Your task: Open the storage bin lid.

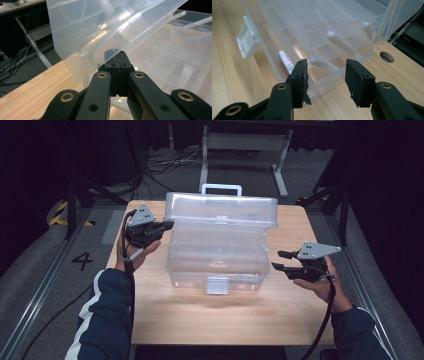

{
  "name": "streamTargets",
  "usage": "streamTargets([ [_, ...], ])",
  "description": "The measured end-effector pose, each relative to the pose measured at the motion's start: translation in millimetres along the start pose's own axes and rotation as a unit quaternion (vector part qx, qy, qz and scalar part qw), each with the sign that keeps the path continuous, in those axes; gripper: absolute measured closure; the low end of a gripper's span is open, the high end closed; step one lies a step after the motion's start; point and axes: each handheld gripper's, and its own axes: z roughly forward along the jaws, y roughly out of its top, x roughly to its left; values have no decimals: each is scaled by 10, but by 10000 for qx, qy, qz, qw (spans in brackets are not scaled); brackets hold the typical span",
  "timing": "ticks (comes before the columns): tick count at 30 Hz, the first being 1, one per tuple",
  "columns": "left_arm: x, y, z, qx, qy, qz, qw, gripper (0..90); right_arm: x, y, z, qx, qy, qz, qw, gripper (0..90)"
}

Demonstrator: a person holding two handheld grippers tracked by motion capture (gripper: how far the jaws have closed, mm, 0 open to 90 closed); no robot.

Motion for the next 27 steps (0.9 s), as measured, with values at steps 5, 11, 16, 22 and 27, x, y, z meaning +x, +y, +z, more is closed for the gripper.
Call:
streamTargets([
  [5,-36,-84,-12,-21,-60,-45,10000,900,-16,-84,73,167,-18,49,9998,517],
  [11,-67,-138,-23,9,-17,11,10000,900,-8,-148,114,254,16,57,9997,508],
  [16,-108,-160,-27,159,92,145,9997,900,-14,-218,147,333,34,105,9994,483],
  [22,-131,-177,-27,162,106,161,9997,900,-3,-257,165,298,79,200,9993,436],
  [27,-150,-199,-37,235,111,237,9994,900,27,-324,186,318,55,208,9993,409],
])
